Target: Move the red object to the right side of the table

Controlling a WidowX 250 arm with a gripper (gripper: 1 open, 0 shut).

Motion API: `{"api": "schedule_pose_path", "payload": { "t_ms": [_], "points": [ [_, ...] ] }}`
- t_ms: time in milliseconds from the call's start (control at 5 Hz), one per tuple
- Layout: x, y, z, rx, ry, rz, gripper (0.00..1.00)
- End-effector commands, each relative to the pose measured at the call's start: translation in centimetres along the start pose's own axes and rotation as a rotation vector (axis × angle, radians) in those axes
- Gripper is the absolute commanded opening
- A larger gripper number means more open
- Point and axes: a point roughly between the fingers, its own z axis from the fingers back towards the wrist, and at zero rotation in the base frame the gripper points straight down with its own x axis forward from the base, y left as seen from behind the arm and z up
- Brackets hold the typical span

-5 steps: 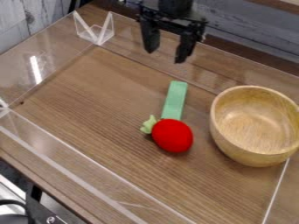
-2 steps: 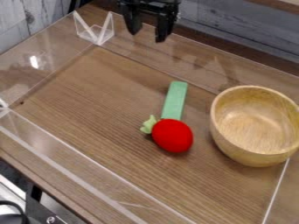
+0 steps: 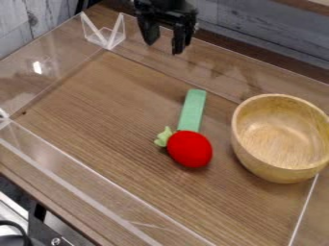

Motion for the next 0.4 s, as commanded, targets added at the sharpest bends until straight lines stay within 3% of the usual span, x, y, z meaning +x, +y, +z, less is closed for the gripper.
{"api": "schedule_pose_path", "payload": {
  "t_ms": [0, 200],
  "points": [
    [1.09, 1.19, 1.37, 0.019, -0.066, 0.043, 1.00],
    [1.55, 2.15, 1.44, 0.027, -0.086, 0.091, 1.00]
  ]
}}
